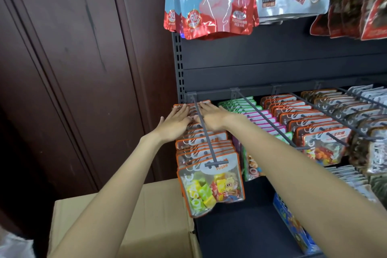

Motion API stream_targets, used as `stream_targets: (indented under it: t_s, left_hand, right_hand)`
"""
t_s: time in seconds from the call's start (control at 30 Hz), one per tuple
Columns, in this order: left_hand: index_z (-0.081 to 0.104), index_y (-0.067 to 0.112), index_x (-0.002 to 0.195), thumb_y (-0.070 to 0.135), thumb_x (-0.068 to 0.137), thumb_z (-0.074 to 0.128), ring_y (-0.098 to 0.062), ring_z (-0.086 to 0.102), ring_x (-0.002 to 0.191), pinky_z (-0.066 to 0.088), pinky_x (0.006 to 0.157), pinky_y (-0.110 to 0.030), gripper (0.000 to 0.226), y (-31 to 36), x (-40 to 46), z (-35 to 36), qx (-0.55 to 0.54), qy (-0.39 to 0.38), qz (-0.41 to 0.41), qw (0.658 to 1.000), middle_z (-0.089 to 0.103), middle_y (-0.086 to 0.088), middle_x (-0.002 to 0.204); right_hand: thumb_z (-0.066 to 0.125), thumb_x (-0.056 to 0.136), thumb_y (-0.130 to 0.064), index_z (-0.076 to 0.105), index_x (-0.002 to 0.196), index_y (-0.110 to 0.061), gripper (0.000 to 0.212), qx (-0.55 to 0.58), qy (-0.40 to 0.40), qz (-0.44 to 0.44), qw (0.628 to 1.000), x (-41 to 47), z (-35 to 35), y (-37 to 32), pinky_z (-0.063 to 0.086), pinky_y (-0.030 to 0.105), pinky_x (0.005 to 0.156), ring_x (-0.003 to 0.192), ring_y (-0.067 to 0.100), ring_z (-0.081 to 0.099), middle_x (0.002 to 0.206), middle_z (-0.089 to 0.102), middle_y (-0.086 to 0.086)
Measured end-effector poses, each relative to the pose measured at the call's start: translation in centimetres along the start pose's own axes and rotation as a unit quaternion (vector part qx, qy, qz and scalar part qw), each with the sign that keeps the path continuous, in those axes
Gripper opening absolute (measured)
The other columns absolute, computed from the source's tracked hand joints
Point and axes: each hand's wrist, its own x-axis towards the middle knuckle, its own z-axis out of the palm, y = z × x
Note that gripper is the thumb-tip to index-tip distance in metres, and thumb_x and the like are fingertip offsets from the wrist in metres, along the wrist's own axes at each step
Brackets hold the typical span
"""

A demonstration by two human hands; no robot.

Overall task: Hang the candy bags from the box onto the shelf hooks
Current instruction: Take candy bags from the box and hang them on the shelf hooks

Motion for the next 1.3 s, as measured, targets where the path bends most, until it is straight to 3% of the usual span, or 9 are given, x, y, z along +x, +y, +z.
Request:
stream_targets:
  t_s: [0.27, 0.37, 0.7, 0.77, 0.87, 0.93, 1.03, 1.17, 1.3]
  left_hand:
    - [0.011, 0.020, 0.154, 0.032, 0.104, 0.017, -0.010, -0.010, 0.147, -0.008, 0.116, -0.050, 0.051, -0.1, 0.6, -0.7, -0.043, 0.027, -0.024, 0.998, -0.004, 0.008, 0.161]
    - [0.010, 0.019, 0.154, 0.034, 0.104, 0.018, -0.009, -0.008, 0.147, -0.009, 0.116, -0.047, 0.053, -0.1, 1.2, -1.1, -0.072, 0.013, -0.036, 0.997, -0.004, 0.007, 0.161]
    - [0.018, 0.019, 0.153, 0.035, 0.105, 0.020, -0.008, -0.006, 0.147, -0.009, 0.117, -0.048, 0.050, 0.0, 0.0, -0.6, -0.106, 0.056, 0.000, 0.993, 0.001, 0.006, 0.161]
    - [0.027, 0.020, 0.150, 0.032, 0.106, 0.024, -0.007, 0.001, 0.147, -0.003, 0.120, -0.042, 0.046, 0.5, -1.6, -1.1, -0.174, 0.122, 0.029, 0.977, 0.011, 0.006, 0.161]
    - [0.040, 0.021, 0.143, 0.024, 0.105, 0.031, -0.002, 0.028, 0.139, 0.021, 0.109, -0.012, 0.040, 1.8, -6.4, -0.8, -0.382, 0.192, 0.053, 0.902, 0.038, 0.016, 0.147]
    - [0.040, 0.032, 0.139, 0.022, 0.102, 0.036, 0.008, 0.037, 0.130, 0.030, 0.092, -0.002, 0.038, 2.4, -10.4, 0.8, -0.476, 0.186, 0.045, 0.858, 0.044, 0.031, 0.128]
    - [0.031, 0.034, 0.144, 0.014, 0.091, 0.056, 0.024, 0.040, 0.116, 0.034, 0.081, 0.004, 0.062, 2.6, -15.1, 4.1, -0.510, 0.172, 0.043, 0.842, 0.038, 0.037, 0.126]
    - [0.012, 0.025, 0.152, 0.009, 0.081, 0.066, 0.025, 0.048, 0.104, 0.042, 0.076, 0.000, 0.090, 3.4, -17.1, 7.7, -0.537, 0.167, 0.001, 0.827, 0.033, 0.029, 0.137]
    - [0.020, 0.022, 0.152, 0.006, 0.083, 0.071, -0.003, 0.060, 0.113, 0.051, 0.090, -0.022, 0.088, 4.3, -17.0, 8.9, -0.545, 0.160, 0.006, 0.823, 0.057, 0.003, 0.135]
  right_hand:
    - [0.014, 0.107, -0.033, 0.003, 0.155, -0.010, 0.055, 0.022, 0.034, 0.038, 0.998, 0.5, -0.6, 0.4, 0.002, 0.043, 0.121, 0.150, 0.019, -0.005, 0.163, -0.007, 0.003]
    - [0.012, 0.106, -0.035, 0.002, 0.155, -0.011, 0.055, 0.014, 0.004, 0.049, 0.999, 1.1, -1.0, 0.4, 0.001, 0.044, 0.121, 0.150, 0.020, -0.005, 0.162, -0.010, 0.004]
    - [0.016, 0.106, -0.032, 0.001, 0.155, -0.011, 0.055, -0.037, 0.031, 0.043, 0.998, 0.5, -1.5, 0.6, 0.001, 0.045, 0.120, 0.150, 0.021, -0.006, 0.163, -0.009, 0.004]
    - [0.026, 0.105, -0.023, 0.004, 0.154, -0.007, 0.056, -0.045, 0.084, 0.048, 0.994, -1.1, -2.6, 0.7, 0.003, 0.041, 0.121, 0.150, 0.023, -0.003, 0.163, -0.006, 0.007]
    - [0.036, 0.101, -0.010, 0.019, 0.151, -0.002, 0.054, 0.023, 0.194, 0.019, 0.981, -6.3, -2.7, 0.9, 0.009, 0.032, 0.119, 0.149, 0.025, 0.009, 0.161, 0.009, 0.016]
    - [0.038, 0.102, -0.013, 0.029, 0.150, -0.007, 0.049, 0.121, 0.259, -0.001, 0.958, -10.7, -0.8, 0.6, 0.012, 0.025, 0.116, 0.147, 0.020, 0.018, 0.160, 0.020, 0.010]
    - [0.041, 0.102, -0.027, 0.028, 0.152, -0.022, 0.051, 0.268, 0.293, -0.029, 0.917, -15.6, 3.6, -0.5, 0.011, 0.010, 0.109, 0.144, 0.005, 0.019, 0.158, 0.025, -0.008]
    - [0.044, 0.099, -0.035, 0.008, 0.154, -0.028, 0.066, 0.346, 0.301, -0.023, 0.888, -17.4, 9.3, -1.9, -0.001, -0.008, 0.097, 0.142, -0.009, 0.001, 0.161, 0.007, -0.015]
    - [0.051, 0.097, -0.036, -0.002, 0.154, -0.026, 0.078, 0.334, 0.321, -0.015, 0.886, -17.0, 11.6, -3.0, -0.001, -0.011, 0.092, 0.141, -0.009, -0.004, 0.162, 0.003, -0.008]
